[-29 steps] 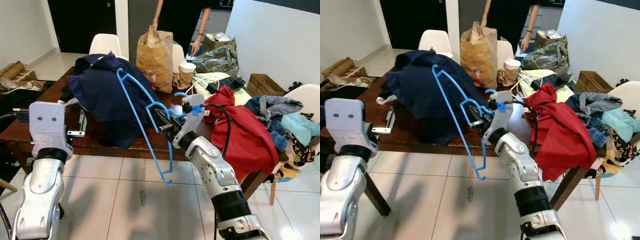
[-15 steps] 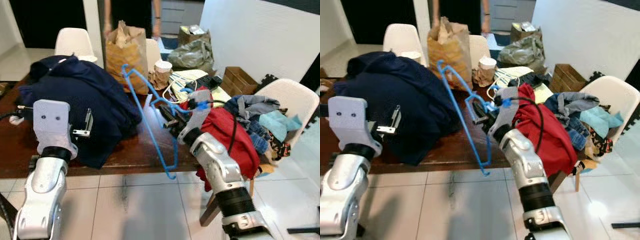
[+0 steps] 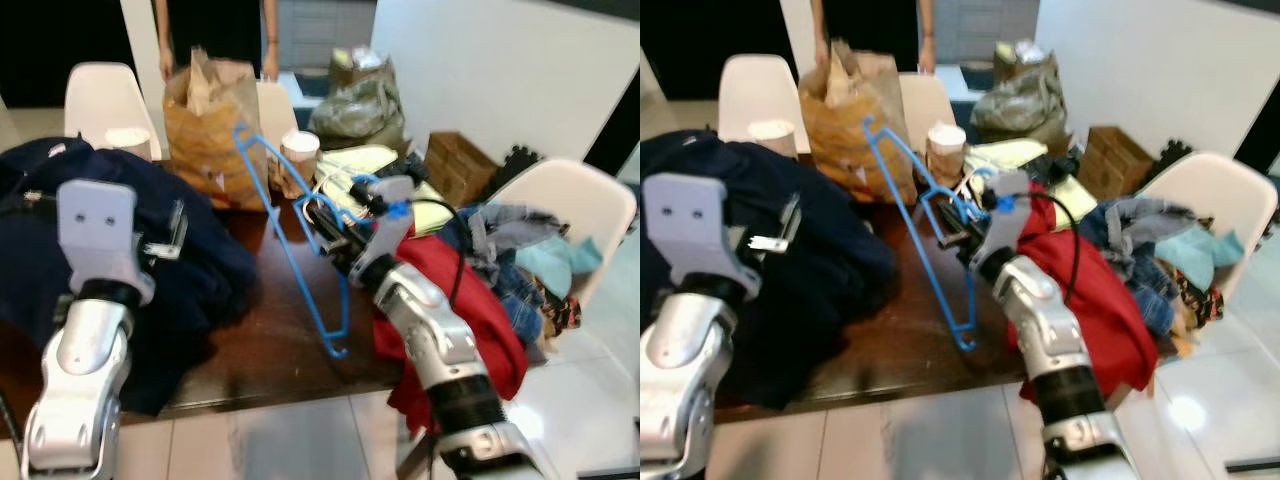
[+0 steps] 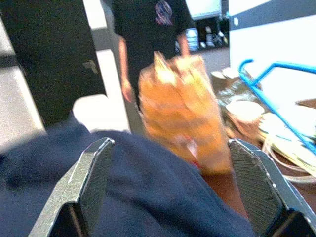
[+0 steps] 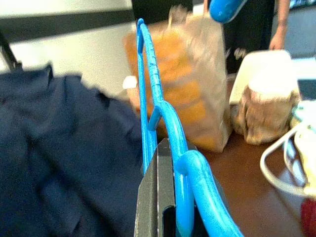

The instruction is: Hang hanger

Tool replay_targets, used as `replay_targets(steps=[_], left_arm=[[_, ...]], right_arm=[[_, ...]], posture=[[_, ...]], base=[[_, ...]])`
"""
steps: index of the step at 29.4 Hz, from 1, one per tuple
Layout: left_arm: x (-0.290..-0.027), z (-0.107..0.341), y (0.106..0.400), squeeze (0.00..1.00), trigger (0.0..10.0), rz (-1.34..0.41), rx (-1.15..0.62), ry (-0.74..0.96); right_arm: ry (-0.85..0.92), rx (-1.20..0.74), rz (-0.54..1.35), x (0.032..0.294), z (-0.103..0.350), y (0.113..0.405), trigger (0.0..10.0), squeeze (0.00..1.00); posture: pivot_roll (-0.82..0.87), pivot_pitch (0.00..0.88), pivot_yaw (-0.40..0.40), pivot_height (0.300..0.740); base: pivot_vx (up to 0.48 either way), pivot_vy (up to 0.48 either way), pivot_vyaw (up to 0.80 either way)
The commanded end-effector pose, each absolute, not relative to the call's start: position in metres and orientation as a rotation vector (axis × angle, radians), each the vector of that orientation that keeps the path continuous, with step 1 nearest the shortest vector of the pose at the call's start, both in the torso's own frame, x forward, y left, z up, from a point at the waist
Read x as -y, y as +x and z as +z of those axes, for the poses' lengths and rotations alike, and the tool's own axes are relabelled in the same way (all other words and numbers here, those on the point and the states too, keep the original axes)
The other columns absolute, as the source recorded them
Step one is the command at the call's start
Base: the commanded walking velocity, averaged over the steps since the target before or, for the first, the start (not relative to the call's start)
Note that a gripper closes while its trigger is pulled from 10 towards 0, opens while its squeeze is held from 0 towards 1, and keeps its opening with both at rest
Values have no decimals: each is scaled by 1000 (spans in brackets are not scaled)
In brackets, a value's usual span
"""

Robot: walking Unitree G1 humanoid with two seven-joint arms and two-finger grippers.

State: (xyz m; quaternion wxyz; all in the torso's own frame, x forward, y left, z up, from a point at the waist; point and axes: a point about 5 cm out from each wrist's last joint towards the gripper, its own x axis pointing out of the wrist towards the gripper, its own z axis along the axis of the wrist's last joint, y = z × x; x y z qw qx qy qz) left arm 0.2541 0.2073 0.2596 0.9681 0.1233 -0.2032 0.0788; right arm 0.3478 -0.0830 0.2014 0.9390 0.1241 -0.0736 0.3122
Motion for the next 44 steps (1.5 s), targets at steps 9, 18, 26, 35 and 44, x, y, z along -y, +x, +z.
replay_targets(steps=[9, 18, 26, 35, 44], left_arm=[[-231, 269, 253, 0, 10000, 290, 390, 297], [-257, 262, 243, 0, 10000, 518, 319, 290], [-281, 259, 227, 0, 10000, 670, 281, 296], [-292, 263, 211, 0, 10000, 739, 265, 307], [-290, 252, 204, 0, 10000, 758, 214, 281]], right_arm=[[252, 154, 653, 80, 201, 346, 10000, 0], [237, 149, 639, 84, 199, 346, 10000, 0], [215, 130, 639, 86, 195, 347, 10000, 0], [193, 112, 648, 87, 193, 346, 10000, 0], [189, 106, 655, 87, 193, 347, 10000, 0]], posture=[[68, 0, -68, 740], [68, 5, -70, 740], [73, 14, -81, 740], [75, 24, -91, 740], [74, 29, -102, 740]], base=[[373, 0, 0], [167, 0, 0], [0, 0, 0], [0, 0, 0], [0, 0, 0]])
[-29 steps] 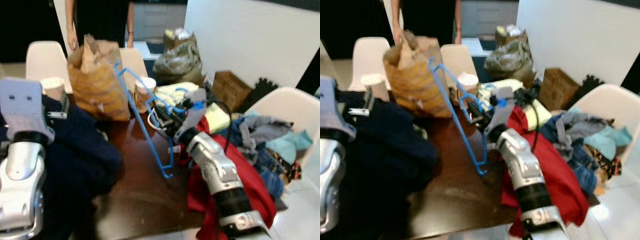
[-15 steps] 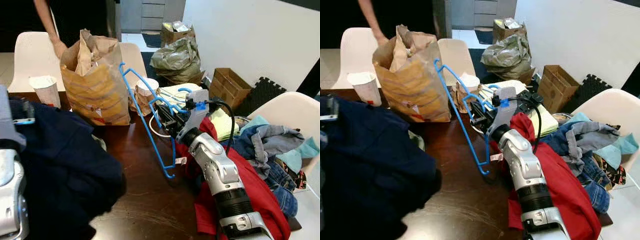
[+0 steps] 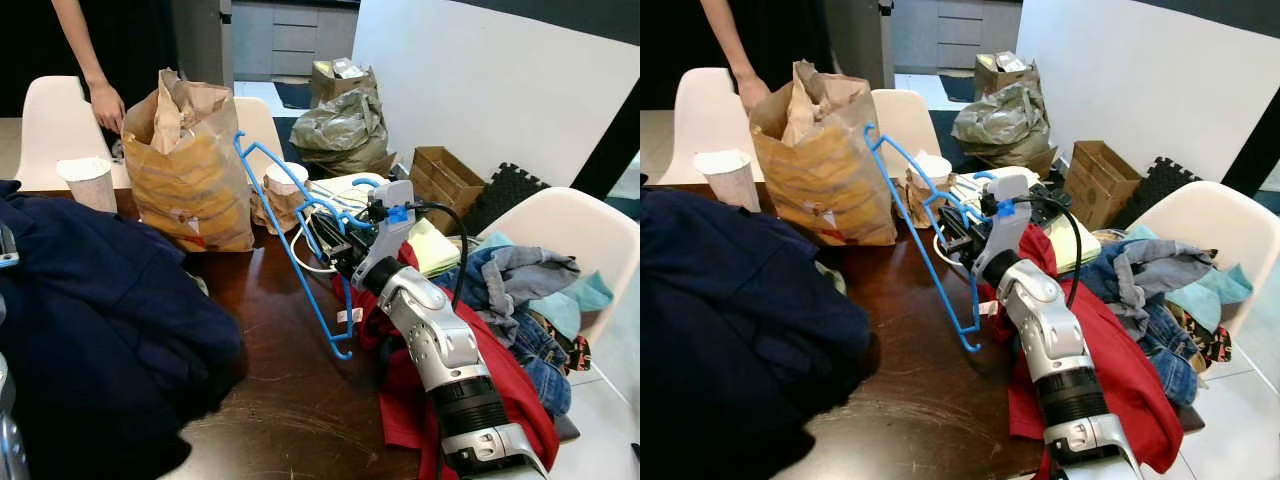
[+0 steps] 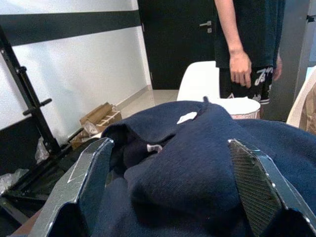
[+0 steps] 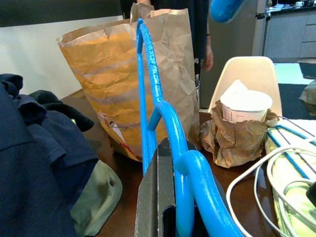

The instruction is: Hang hanger

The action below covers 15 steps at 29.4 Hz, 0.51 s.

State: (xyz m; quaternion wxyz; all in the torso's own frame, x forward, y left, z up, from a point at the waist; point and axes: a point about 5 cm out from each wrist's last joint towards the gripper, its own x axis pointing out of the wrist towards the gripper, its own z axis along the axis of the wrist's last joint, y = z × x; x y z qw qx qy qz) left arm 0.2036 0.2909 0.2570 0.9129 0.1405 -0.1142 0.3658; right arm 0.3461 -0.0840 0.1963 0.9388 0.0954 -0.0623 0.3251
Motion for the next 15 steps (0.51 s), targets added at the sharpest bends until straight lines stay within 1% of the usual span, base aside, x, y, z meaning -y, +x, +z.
replay_targets(steps=[1, 2, 4, 6, 8, 15], left_arm=[[-290, 252, 204, 0, 10000, 758, 214, 281], [-290, 252, 204, 0, 10000, 758, 214, 281], [-287, 247, 211, 0, 10000, 694, 206, 254], [-287, 247, 211, 0, 10000, 694, 206, 254], [-284, 244, 221, 0, 10000, 621, 204, 265], [-281, 245, 230, 0, 10000, 535, 204, 273]], right_arm=[[189, 106, 655, 87, 193, 347, 10000, 0], [189, 106, 655, 87, 193, 347, 10000, 0], [186, 107, 660, 87, 194, 347, 10000, 0], [186, 107, 660, 87, 194, 347, 10000, 0], [183, 110, 659, 88, 195, 347, 10000, 0], [177, 116, 654, 90, 197, 347, 10000, 0]], posture=[[74, 29, -102, 740], [74, 29, -102, 740], [69, 28, -105, 740], [69, 28, -105, 740], [60, 25, -105, 740], [52, 23, -107, 740]], base=[[0, 0, 0], [0, 0, 0], [0, 0, 0], [0, 0, 0], [0, 0, 0], [0, 0, 0]])
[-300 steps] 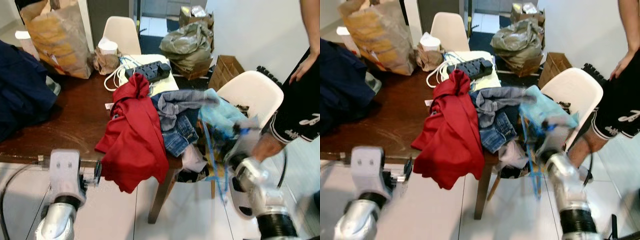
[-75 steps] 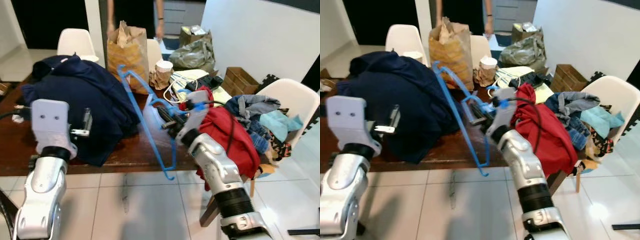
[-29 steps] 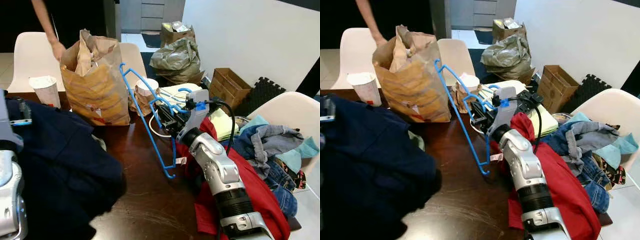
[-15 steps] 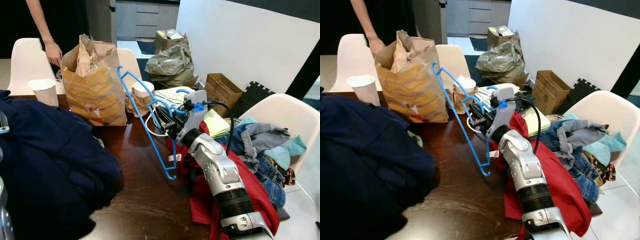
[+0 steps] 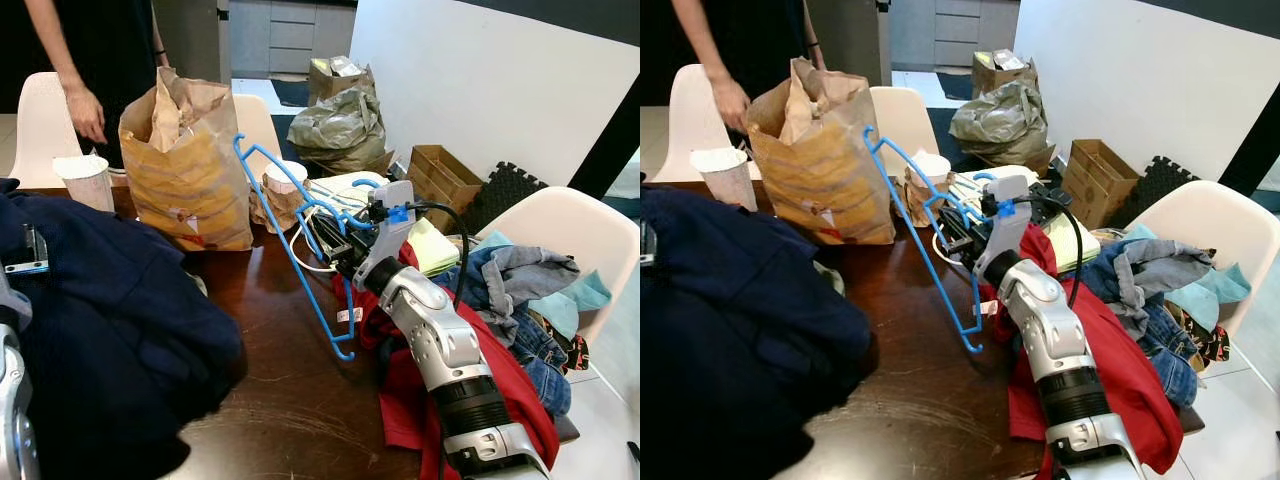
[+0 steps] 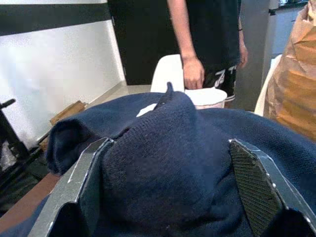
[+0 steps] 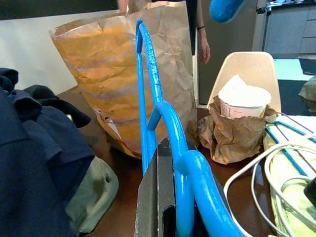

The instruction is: Hang hanger

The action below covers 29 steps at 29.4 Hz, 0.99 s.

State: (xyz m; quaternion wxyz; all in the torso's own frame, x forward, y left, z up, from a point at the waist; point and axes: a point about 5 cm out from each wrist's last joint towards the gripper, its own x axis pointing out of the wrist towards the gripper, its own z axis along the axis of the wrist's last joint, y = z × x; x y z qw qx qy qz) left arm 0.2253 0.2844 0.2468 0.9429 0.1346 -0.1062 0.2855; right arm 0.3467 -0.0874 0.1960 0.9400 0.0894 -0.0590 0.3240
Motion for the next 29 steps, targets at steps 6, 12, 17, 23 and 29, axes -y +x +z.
replay_targets(steps=[6, 12, 17, 23, 29], left_arm=[[-271, 236, 236, 0, 10000, 443, 120, 259], [-266, 225, 236, 0, 0, 384, 44, 238], [-262, 222, 235, 0, 0, 347, 12, 227], [-261, 234, 235, 0, 0, 319, 72, 212], [-254, 250, 236, 0, 0, 246, 154, 190]], right_arm=[[171, 121, 657, 91, 199, 348, 10000, 0], [168, 122, 660, 91, 200, 348, 10000, 0], [165, 121, 659, 91, 200, 348, 10000, 0], [165, 117, 653, 92, 199, 349, 10000, 0], [169, 114, 652, 92, 199, 349, 10000, 0]], posture=[[50, 18, -113, 740], [50, 17, -113, 740], [47, 20, -109, 740], [46, 19, -108, 740], [47, 17, -107, 740]], base=[[0, 0, 0], [0, 0, 0], [0, 0, 0], [0, 0, 0], [0, 0, 0]])
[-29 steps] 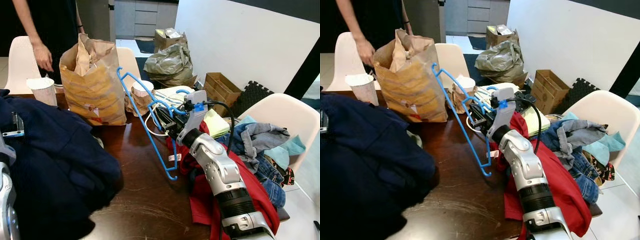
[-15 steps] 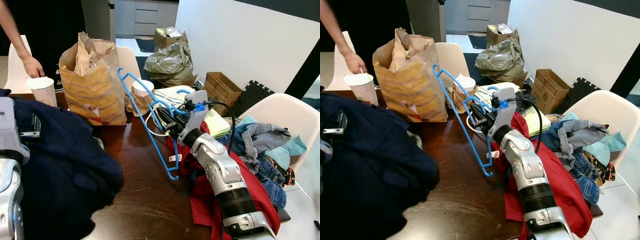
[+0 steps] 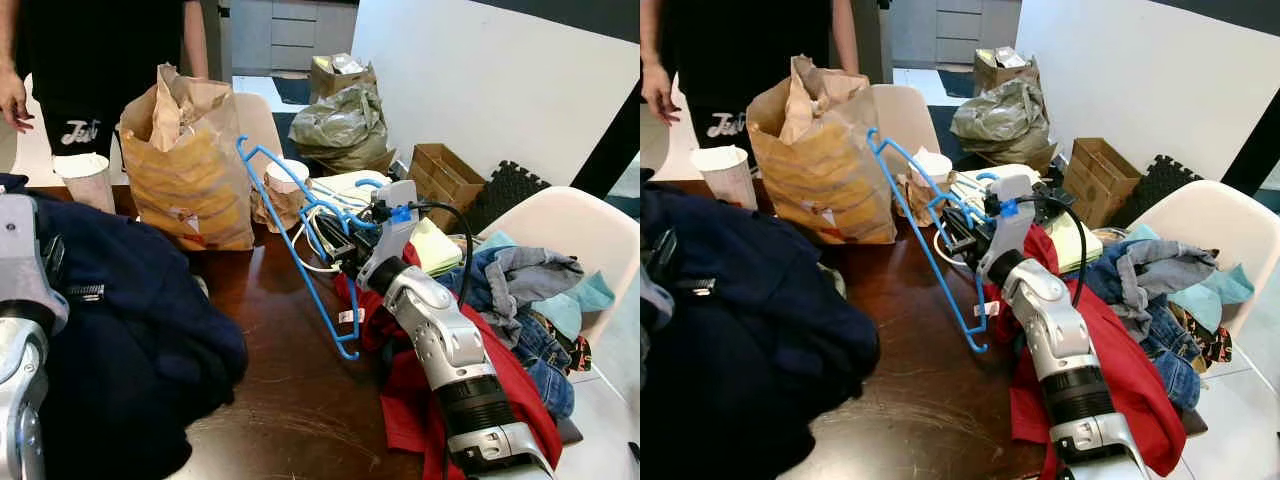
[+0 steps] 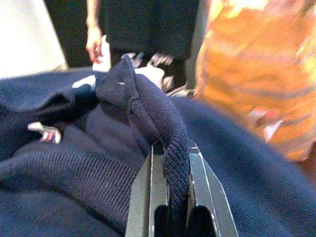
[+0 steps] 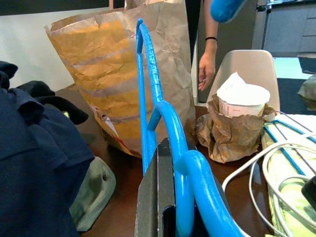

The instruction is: Hang hanger

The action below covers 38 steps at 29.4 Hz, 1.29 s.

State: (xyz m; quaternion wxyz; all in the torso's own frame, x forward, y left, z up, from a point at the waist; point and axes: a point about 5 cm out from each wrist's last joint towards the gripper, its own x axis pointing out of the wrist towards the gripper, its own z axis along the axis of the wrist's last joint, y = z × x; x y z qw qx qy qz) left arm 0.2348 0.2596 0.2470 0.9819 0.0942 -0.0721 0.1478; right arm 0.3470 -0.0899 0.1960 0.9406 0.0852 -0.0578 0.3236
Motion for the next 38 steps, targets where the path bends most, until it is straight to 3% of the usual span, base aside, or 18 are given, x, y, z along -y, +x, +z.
replay_targets(steps=[1, 8, 9, 10, 11, 23, 38], left_arm=[[-250, 257, 235, 0, 0, 211, 193, 177], [-226, 298, 228, 0, 0, 23, 403, 134], [-216, 311, 224, 0, 1804, -43, 465, 119], [-216, 311, 224, 0, 1804, -43, 465, 119], [-208, 317, 223, 0, 10000, -89, 482, 119], [-196, 332, 222, 0, 10000, -142, 504, 190], [-179, 336, 223, 0, 10000, -237, 503, 136]], right_arm=[[171, 113, 652, 92, 198, 349, 10000, 0], [186, 111, 656, 90, 197, 349, 10000, 0], [193, 110, 659, 89, 197, 349, 10000, 0], [193, 110, 659, 89, 197, 349, 10000, 0], [198, 109, 662, 88, 197, 349, 10000, 0], [218, 105, 684, 82, 195, 348, 10000, 0], [234, 108, 727, 78, 194, 343, 10000, 0]], posture=[[50, 16, -107, 740], [56, 11, -104, 740], [57, 11, -101, 740], [57, 11, -101, 740], [59, 8, -100, 740], [72, 2, -92, 740], [68, 6, -82, 740]], base=[[0, 0, 0], [0, 0, 0], [0, 0, 0], [0, 0, 0], [0, 0, 0], [-407, 0, 0], [-480, 0, 0]])
